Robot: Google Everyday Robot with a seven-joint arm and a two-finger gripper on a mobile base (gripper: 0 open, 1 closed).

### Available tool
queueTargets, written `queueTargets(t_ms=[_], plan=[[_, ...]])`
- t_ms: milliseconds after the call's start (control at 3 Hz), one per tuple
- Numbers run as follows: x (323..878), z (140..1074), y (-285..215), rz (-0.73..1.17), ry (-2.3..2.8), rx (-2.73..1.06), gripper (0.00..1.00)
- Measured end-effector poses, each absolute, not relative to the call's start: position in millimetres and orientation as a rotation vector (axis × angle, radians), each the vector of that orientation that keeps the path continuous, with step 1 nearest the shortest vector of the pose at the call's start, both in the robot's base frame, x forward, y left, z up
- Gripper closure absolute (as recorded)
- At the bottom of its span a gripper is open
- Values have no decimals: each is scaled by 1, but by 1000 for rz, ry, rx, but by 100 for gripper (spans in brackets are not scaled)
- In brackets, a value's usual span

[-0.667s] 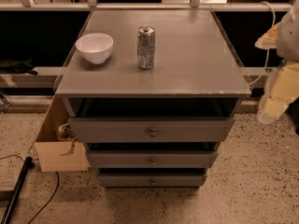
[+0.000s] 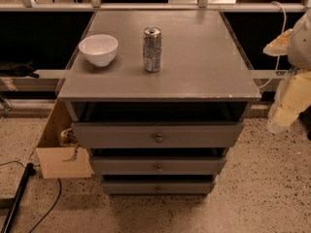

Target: Open top drawer

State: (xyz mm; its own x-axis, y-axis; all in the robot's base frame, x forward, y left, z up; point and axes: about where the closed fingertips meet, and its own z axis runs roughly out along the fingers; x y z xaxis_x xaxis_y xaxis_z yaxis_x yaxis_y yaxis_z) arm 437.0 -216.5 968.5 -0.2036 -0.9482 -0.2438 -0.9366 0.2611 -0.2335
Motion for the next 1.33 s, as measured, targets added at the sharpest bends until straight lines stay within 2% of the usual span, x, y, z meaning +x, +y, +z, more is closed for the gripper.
queueTargets(t_ms=[667,1333], plan=[[417,912,-212,166,2176,-1701,0],[420,862,-187,172,2155,-1783,0]])
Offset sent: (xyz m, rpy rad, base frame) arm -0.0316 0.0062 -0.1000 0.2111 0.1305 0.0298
